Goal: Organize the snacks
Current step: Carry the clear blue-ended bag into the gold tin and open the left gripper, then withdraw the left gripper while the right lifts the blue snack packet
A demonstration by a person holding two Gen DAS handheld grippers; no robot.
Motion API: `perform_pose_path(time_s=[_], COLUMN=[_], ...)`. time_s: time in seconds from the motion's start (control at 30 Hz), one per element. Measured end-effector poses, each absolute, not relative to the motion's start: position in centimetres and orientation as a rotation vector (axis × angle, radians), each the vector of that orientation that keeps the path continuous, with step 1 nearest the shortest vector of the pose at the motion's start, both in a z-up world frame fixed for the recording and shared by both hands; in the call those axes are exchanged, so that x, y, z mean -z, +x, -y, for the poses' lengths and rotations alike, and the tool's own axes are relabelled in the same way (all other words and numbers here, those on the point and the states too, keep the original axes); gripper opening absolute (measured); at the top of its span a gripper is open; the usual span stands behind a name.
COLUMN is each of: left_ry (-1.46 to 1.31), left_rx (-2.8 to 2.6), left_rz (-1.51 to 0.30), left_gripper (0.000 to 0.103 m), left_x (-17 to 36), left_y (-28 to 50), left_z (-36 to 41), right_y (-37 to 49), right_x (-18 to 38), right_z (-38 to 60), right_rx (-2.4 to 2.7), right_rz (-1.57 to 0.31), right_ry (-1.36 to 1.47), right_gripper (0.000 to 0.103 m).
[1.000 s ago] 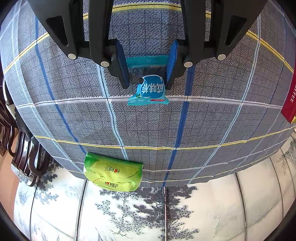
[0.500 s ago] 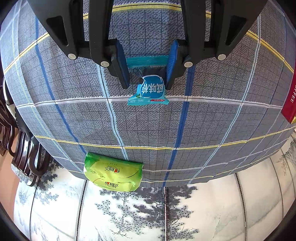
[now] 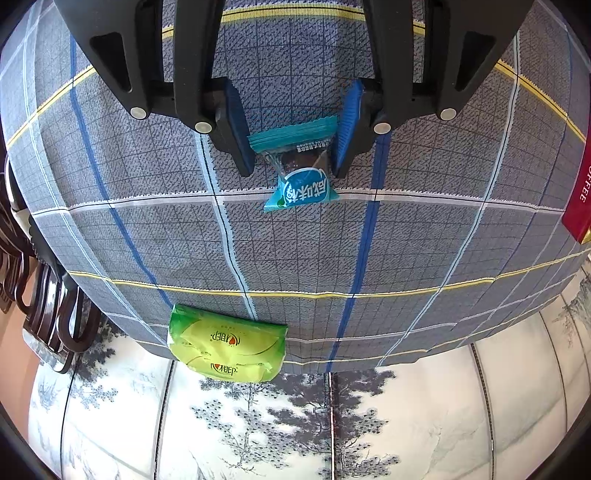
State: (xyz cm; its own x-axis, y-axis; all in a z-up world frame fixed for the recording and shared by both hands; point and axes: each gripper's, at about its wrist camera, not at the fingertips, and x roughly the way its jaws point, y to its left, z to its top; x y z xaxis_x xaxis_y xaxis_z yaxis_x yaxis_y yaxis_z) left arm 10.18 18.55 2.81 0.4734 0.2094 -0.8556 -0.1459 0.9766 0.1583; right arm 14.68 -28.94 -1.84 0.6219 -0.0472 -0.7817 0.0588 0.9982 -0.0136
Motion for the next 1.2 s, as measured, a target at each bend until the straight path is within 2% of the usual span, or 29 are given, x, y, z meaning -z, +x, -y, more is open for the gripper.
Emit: perform_pose_path(time_s=[0.03,0.1,0.17,0.37,0.53,0.63,0.77,1.2], left_ry=[0.082,0.103,0.119,0.102,0.100,0.097,0.105,0.073], left_rx=[-0.221,-0.227,-0.229,-0.217,-0.201,-0.194,-0.188,-0.197], left_rz=[-1.050,-1.037,-1.026,-1.017,-0.996,-0.989,-0.980,-0.978], left_gripper=[0.029,0.030,0.031,0.033,0.039,0.046,0.053,0.057], left_x=[-2.9,-3.1,-3.4,-3.8,-4.5,-4.8,-5.1,-5.7], left_y=[10.1,10.1,10.0,9.7,9.4,9.2,8.9,8.1], left_z=[-18.4,-18.1,-18.0,-17.9,-17.3,-17.0,-16.6,-17.1], right_y=[14.7,14.9,15.3,15.3,15.0,14.8,14.5,15.8], right_x=[1.9,1.9,2.0,2.1,1.9,1.8,1.6,1.4], right_z=[29.0,28.9,28.5,29.3,29.0,29.2,29.4,29.3], right_rx=[0.058,0.031,0.024,0.064,0.062,0.068,0.072,0.024], right_rz=[-0.900,-0.913,-0.929,-0.925,-0.916,-0.911,-0.908,-0.954], right_ry=[0.018,0.017,-0.006,0.032,0.021,0.025,0.025,-0.055], right_gripper=[0.050,0.065,0.074,0.074,0.065,0.060,0.048,0.047])
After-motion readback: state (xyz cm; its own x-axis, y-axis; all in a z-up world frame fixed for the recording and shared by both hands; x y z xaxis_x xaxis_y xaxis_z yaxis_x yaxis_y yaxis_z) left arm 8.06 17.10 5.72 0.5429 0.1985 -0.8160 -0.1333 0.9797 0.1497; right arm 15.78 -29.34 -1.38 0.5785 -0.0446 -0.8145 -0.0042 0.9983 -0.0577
